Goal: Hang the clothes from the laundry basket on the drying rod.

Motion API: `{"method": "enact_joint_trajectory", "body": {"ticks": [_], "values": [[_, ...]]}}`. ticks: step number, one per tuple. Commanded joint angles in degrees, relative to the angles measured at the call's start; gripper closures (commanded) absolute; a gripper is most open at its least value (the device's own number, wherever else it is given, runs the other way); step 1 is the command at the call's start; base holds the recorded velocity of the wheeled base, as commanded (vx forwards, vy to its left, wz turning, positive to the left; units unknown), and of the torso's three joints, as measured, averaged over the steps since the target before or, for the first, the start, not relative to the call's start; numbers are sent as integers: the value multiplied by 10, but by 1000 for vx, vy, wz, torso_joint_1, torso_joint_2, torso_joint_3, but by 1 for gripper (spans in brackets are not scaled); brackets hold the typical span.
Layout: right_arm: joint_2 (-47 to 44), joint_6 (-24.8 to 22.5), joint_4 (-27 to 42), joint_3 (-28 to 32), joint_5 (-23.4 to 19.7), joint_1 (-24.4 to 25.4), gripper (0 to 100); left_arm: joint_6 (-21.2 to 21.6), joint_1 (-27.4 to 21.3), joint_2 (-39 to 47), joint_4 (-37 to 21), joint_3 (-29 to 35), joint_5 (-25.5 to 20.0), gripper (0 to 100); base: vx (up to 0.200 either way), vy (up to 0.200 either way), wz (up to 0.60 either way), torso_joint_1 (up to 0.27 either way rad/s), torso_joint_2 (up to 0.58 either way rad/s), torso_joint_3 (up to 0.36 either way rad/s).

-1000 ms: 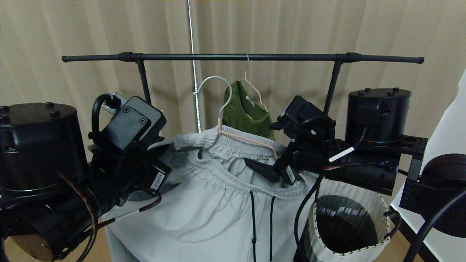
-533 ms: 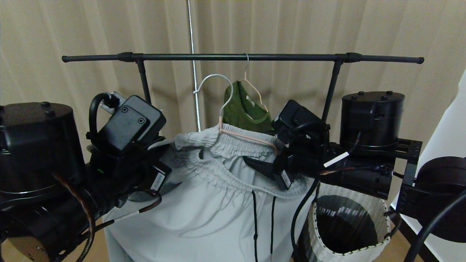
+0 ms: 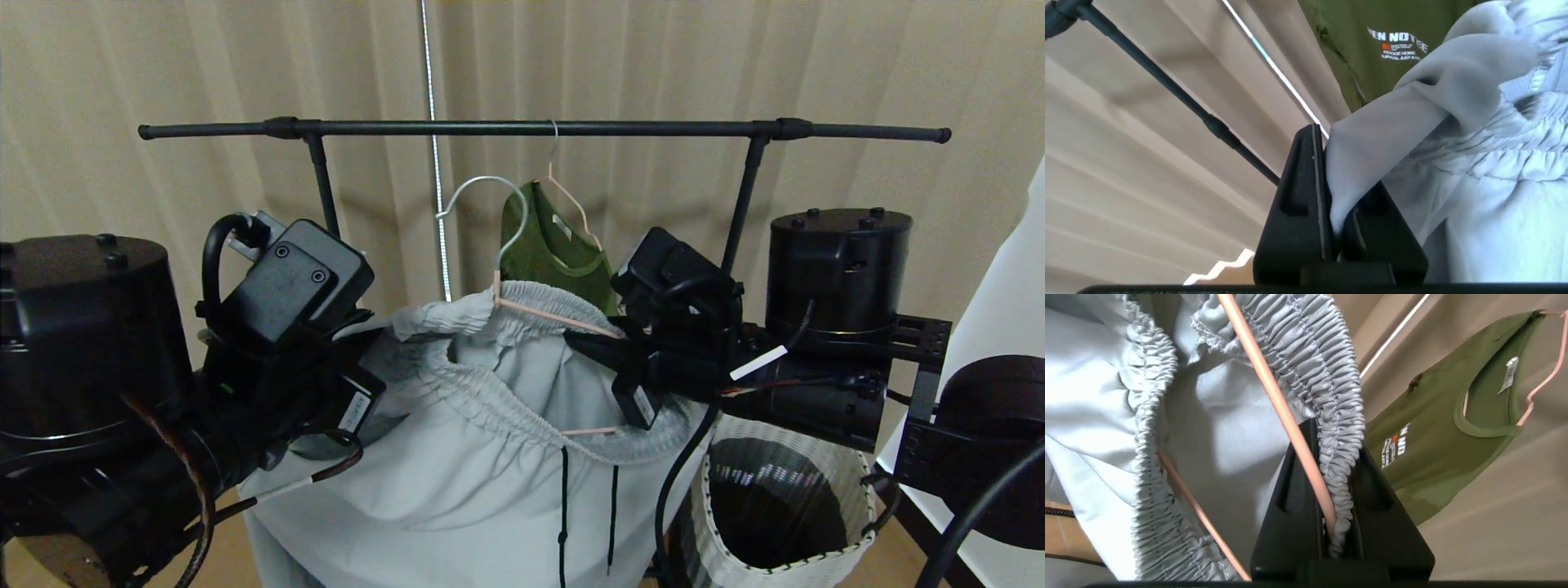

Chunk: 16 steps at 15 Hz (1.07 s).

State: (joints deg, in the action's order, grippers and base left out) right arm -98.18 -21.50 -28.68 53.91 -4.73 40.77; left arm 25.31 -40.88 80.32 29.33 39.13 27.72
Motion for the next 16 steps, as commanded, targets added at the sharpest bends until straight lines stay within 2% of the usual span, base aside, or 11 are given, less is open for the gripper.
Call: {"method": "enact_joint_trajectory", "body": {"ticks": [1,2,3,6,8,11,16], "values": [[3,0,-3,-2,0,0,100,-3,1,0,0,-1,1,100,0,0,0,0,0,0],[2,0,-24,-6,1,0,100,-22,1,-4,-1,-1,-3,100,0,0,0,0,0,0],[3,-1,-37,-13,4,0,100,-26,1,-8,-2,-1,-4,0,0,0,0,0,0,0],[10,-1,-43,-21,10,-1,100,-29,-1,-10,-1,-2,-4,0,0,0,0,0,0,0],[21,-1,-42,-20,25,-6,100,-52,-1,-19,-1,-9,-20,0,0,0,0,0,0,0],[46,-1,-37,-21,31,-46,100,-67,2,-75,-5,-37,-80,0,0,0,0,0,0,0],[76,1,-37,-21,32,-88,100,-90,11,-117,-6,-63,-93,0,0,0,0,0,0,0]]}}
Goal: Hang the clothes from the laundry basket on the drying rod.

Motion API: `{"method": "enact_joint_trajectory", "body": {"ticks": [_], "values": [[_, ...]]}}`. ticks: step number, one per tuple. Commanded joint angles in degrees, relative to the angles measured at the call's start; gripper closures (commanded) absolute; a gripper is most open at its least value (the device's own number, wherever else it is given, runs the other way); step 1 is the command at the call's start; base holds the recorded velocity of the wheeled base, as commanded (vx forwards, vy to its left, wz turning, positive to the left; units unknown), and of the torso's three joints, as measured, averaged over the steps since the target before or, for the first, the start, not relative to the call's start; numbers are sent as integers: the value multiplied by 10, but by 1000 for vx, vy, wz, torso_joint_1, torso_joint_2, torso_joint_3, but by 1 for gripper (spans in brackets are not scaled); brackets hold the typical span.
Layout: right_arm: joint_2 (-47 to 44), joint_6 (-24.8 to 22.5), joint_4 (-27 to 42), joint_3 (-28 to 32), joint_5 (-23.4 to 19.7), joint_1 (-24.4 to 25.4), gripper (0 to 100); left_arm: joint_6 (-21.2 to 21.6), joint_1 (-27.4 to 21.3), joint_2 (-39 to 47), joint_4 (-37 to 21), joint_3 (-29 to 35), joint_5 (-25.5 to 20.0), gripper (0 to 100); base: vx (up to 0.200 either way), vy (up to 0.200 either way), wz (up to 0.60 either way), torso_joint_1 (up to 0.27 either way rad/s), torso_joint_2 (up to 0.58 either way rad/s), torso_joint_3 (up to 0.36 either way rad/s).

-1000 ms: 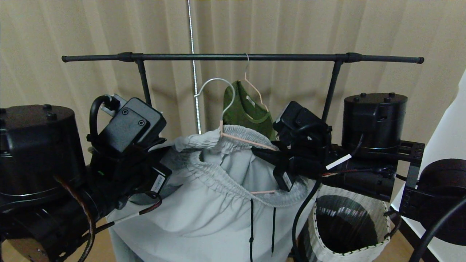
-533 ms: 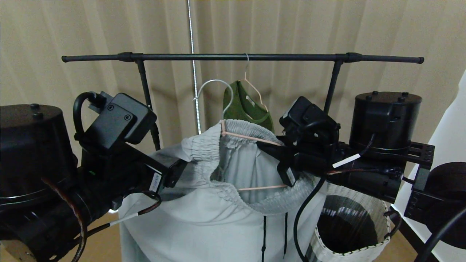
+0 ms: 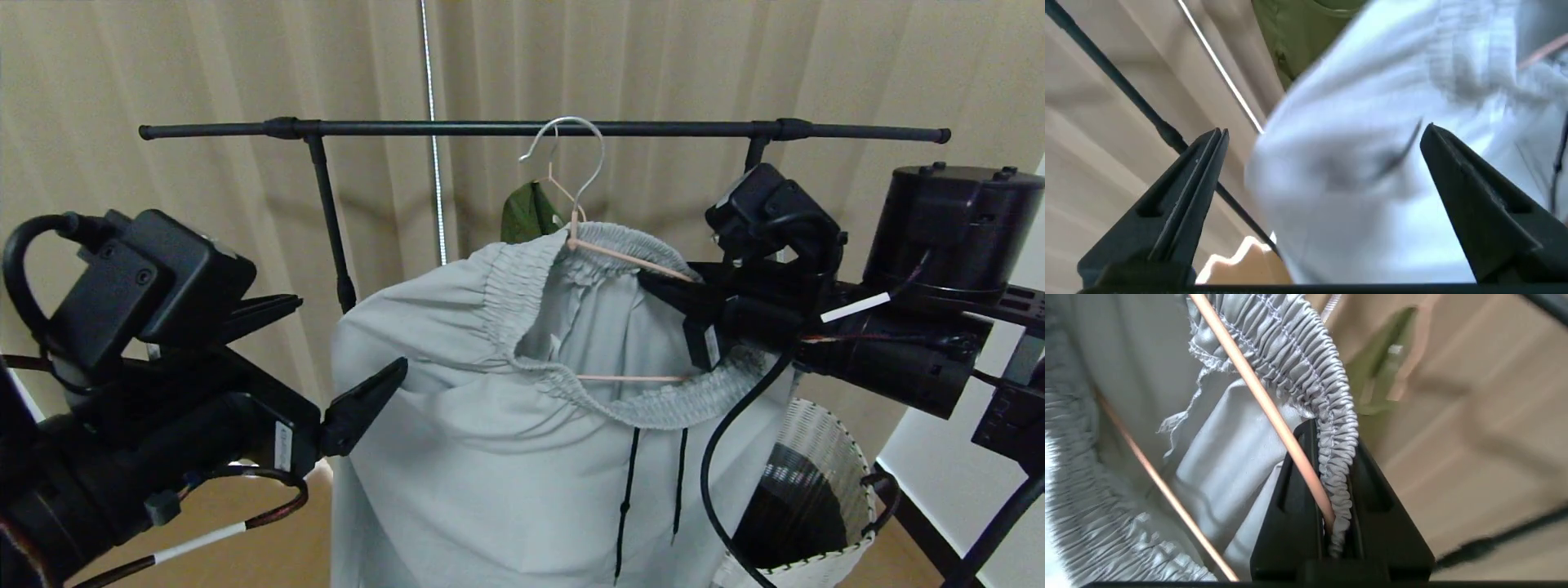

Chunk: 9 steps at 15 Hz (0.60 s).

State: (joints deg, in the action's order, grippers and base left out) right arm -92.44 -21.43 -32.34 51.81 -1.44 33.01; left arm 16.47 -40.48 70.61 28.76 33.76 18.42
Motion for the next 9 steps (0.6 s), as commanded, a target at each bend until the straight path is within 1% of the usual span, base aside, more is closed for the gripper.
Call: {"method": "enact_joint_trajectory", "body": {"ticks": [1,4,6,9], "values": [[32,1,0,-2,-1,-19,100,-4,17,-25,0,-22,-1,0,0,0,0,0,0,0],[64,8,1,-22,-2,-35,100,-12,37,-26,2,-74,-1,0,0,0,0,0,0,0],[88,14,2,-30,-8,-35,100,-24,40,-21,2,-79,-1,0,0,0,0,0,0,0],[116,14,2,-46,-13,-34,100,-27,46,-4,2,-78,-23,0,0,0,0,0,0,0]]}}
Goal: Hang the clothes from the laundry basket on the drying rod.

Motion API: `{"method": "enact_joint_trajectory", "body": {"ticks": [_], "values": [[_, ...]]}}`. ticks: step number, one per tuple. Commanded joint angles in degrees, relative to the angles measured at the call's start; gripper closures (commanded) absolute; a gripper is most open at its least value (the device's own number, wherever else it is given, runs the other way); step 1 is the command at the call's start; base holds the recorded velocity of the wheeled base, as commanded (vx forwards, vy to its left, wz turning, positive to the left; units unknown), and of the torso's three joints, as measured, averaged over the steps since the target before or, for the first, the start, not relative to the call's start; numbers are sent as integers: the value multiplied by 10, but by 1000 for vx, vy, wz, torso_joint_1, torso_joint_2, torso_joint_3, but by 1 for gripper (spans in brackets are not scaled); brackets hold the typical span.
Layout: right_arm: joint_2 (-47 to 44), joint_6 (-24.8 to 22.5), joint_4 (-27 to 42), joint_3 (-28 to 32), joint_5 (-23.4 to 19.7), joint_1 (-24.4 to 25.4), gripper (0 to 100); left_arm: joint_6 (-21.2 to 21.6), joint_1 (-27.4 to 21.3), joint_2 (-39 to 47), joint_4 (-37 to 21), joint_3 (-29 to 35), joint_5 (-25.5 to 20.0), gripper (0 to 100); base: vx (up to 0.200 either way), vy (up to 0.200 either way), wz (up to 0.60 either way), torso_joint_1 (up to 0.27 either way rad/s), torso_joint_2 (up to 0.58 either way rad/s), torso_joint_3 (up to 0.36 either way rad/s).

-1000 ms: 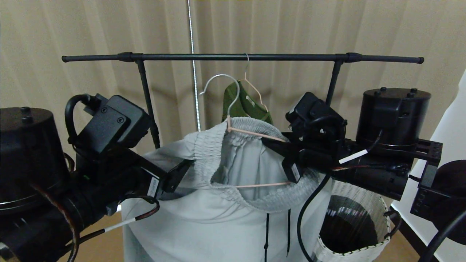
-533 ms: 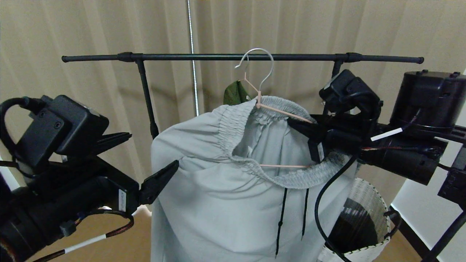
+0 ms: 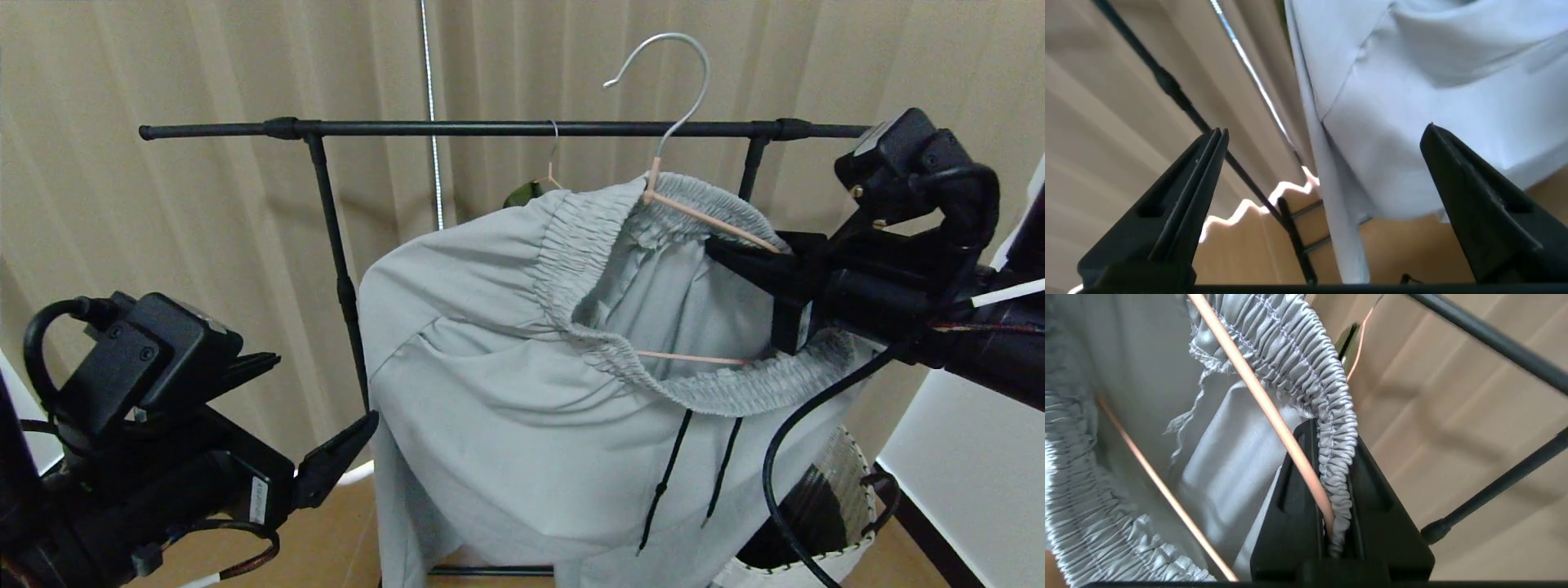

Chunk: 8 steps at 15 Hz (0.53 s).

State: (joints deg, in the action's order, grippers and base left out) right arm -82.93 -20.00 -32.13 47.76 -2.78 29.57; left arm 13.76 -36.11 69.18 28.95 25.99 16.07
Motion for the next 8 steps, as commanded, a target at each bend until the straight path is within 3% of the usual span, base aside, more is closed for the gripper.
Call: {"method": "enact_joint_trajectory", "body": {"ticks": [1,4,7,8], "values": [[32,0,1,-7,-8,1,100,0,7,18,1,3,-3,0,0,0,0,0,0,0],[59,0,38,-10,-32,15,100,2,39,48,3,13,-8,0,0,0,0,0,0,0],[59,1,40,-9,-33,37,100,2,39,50,4,14,-60,0,0,0,0,0,0,0],[59,1,40,-10,-33,38,100,2,39,50,4,14,-62,100,0,0,0,0,0,0]]}}
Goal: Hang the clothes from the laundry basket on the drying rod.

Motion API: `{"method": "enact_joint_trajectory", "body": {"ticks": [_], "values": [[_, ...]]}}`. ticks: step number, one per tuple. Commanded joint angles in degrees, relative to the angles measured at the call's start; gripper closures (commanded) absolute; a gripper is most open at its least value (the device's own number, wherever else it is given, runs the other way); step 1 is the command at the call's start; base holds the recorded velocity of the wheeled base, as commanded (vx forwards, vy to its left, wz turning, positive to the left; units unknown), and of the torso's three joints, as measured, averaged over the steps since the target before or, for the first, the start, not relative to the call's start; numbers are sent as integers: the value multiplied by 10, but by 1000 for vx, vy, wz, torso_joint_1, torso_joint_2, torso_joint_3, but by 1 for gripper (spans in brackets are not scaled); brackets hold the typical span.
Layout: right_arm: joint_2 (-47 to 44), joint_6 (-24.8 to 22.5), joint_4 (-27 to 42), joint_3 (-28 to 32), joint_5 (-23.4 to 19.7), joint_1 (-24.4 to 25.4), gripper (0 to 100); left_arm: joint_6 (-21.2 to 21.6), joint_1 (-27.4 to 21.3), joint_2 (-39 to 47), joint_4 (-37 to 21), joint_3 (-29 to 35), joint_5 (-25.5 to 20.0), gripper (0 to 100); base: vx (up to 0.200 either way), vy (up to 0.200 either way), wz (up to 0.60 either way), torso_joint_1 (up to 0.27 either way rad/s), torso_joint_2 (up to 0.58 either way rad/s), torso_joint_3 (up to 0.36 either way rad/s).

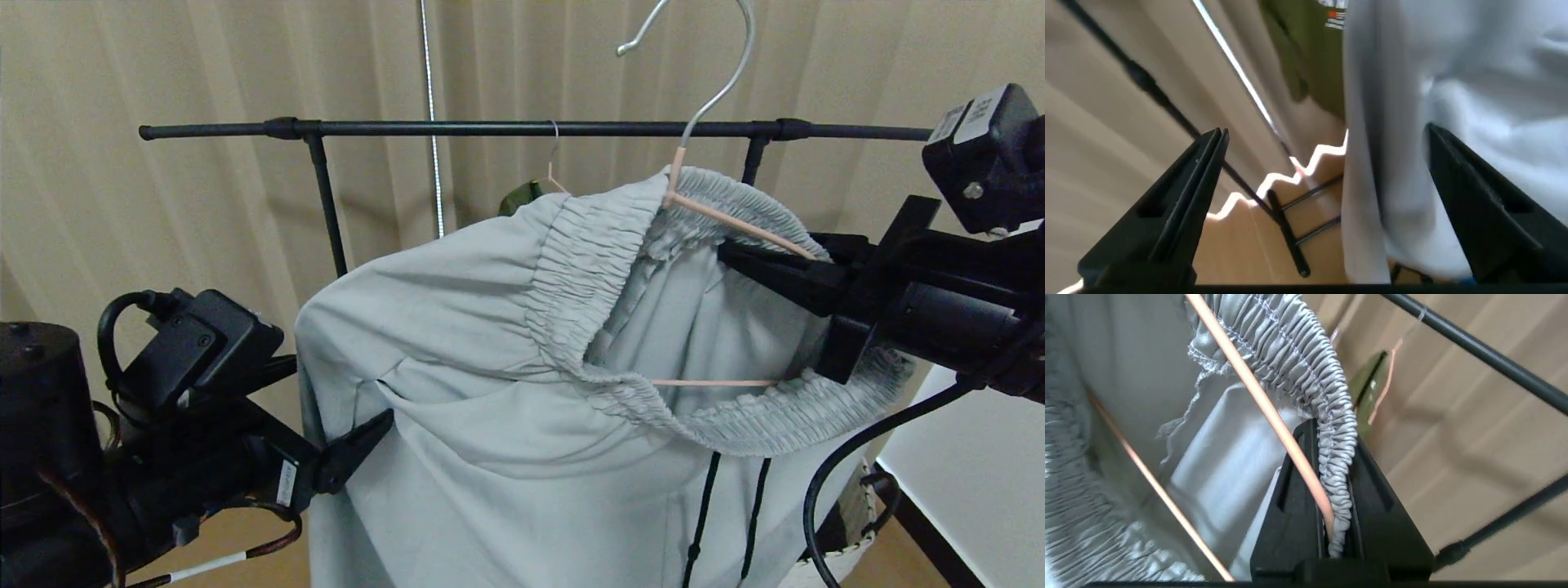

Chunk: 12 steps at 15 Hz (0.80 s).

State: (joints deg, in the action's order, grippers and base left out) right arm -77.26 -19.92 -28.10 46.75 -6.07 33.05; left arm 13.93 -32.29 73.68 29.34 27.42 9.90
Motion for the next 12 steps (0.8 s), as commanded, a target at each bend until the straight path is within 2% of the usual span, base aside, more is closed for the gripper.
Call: {"method": "enact_joint_trajectory", "body": {"ticks": [1,4,8,12], "values": [[1,0,0,0,1,3,100,0,1,5,0,-1,0,100,0,0,0,0,0,0],[1,1,-1,1,6,-3,100,2,46,4,0,-22,1,100,0,0,0,0,0,0],[-4,1,0,5,7,-56,100,5,119,-16,0,-69,1,100,0,0,0,0,0,0],[-4,1,2,5,7,-58,100,5,120,-22,0,-71,0,100,0,0,0,0,0,0]]}}
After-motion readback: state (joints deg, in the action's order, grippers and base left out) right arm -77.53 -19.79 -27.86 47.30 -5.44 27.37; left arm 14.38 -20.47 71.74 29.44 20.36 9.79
